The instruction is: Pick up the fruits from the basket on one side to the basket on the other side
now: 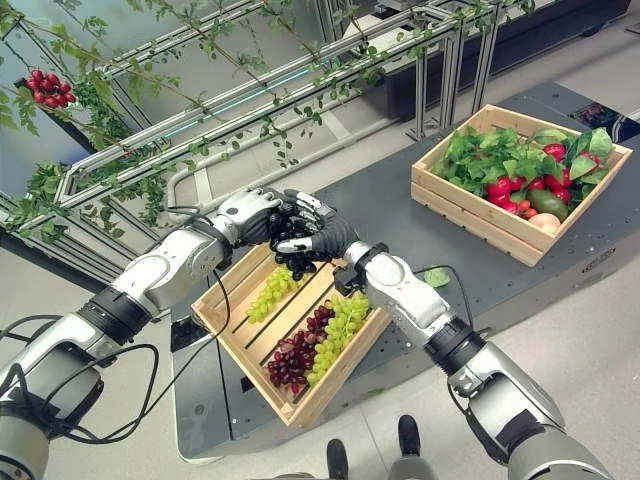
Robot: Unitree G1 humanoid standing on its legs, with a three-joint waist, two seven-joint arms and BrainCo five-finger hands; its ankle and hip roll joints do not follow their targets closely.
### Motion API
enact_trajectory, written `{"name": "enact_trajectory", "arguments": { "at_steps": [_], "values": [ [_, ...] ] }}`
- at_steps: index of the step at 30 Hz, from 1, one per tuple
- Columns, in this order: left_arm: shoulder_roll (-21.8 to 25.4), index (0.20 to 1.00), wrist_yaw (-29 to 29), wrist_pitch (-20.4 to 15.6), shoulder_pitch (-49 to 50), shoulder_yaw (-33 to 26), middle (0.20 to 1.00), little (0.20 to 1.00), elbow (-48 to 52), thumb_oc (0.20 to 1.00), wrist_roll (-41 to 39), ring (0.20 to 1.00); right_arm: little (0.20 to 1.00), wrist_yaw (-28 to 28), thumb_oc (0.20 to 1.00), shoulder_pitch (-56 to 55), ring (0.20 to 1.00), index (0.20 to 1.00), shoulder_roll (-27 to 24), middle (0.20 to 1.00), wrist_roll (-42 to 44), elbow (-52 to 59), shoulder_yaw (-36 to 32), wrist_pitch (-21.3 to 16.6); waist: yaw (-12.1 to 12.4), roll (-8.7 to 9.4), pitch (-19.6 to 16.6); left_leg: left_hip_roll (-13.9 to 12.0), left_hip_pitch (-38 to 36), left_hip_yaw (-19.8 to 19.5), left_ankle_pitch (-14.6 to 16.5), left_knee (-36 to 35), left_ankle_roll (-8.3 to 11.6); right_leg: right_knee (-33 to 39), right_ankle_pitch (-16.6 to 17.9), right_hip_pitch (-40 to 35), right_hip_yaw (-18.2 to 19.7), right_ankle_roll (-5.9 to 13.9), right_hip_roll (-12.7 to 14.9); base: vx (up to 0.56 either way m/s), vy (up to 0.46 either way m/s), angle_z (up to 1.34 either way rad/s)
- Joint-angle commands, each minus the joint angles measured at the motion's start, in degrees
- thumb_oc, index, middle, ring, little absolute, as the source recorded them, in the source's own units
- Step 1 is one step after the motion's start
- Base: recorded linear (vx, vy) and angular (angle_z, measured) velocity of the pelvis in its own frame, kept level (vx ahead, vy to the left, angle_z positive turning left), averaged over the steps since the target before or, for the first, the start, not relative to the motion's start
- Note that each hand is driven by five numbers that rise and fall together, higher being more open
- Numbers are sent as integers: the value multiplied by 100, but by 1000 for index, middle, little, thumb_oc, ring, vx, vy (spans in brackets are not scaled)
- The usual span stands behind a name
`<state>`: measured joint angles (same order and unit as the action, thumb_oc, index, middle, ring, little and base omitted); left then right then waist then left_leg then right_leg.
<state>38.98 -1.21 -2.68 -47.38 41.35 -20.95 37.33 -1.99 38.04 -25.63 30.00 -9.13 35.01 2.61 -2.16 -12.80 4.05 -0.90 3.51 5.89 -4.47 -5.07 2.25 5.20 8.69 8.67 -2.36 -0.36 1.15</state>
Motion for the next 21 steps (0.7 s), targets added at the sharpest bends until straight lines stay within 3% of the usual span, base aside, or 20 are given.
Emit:
{"name": "enact_trajectory", "arguments": {
  "at_steps": [1, 4, 12, 18, 19, 20, 21],
  "values": [
    [70, 200, 254, 25, -524, -148, 200, 200, 82, 200, -166, 200, 1000, 300, 1000, 404, 1000, 1000, 360, 1000, -1243, 360, -438, -348, 83, 397, -367, 254, -100, -73, 522, 265, 43, -20, -780, -444, 200, 579, 220, 0, 0, 0],
    [46, 200, 239, 19, -369, -311, 200, 200, 191, 200, -201, 200, 1000, 435, 1000, 313, 1000, 1000, 211, 1000, -2136, 431, -773, -299, 66, 395, -377, 268, -102, -111, 515, 244, 29, -20, -800, -467, 187, 572, 218, 0, 0, 0],
    [-228, 200, 195, 168, 5, -637, 200, 200, 264, 200, 15, 200, 1000, 516, 1000, 124, 1000, 1000, -42, 1000, -3543, 379, -1208, 10, 19, 410, -369, 288, -129, -147, 480, 223, 13, -20, -789, -494, 163, 559, 221, -5, 1, 2],
    [-384, 200, 179, 260, 211, -833, 200, 200, 299, 200, 134, 200, 1000, 498, 1000, -50, 1000, 1000, -63, 1000, -3866, 476, -1453, 113, -13, 409, -381, 298, -170, -195, 488, 199, -1, -20, -804, -534, 160, 549, 221, 0, 0, 0],
    [-470, 200, 10, 211, -61, -1018, 200, 200, 857, 200, -249, 200, 1000, 496, 1000, -155, 1000, 1000, -66, 1000, -3805, 503, -1560, 75, -26, 402, -384, 311, -176, -220, 486, 195, -8, -20, -801, -550, 158, 554, 228, 0, 0, 0],
    [-315, 200, 80, 224, -164, -1145, 200, 200, 1155, 200, -185, 200, 1000, 438, 1000, -243, 1000, 1000, -63, 1000, -3779, 509, -1606, 177, -3, 396, -393, 318, -177, -235, 484, 193, -5, -20, -799, -551, 146, 555, 233, -20, 11, 9],
    [325, 200, 186, 310, 240, -1533, 200, 200, 1319, 200, -123, 200, 1000, 256, 1000, -223, 1000, 1000, -261, 1000, -3897, 517, -1707, 381, 100, 401, -396, 320, -202, -248, 491, 197, -9, -20, -798, -581, 117, 544, 240, -11, 10, 13]
  ]
}}
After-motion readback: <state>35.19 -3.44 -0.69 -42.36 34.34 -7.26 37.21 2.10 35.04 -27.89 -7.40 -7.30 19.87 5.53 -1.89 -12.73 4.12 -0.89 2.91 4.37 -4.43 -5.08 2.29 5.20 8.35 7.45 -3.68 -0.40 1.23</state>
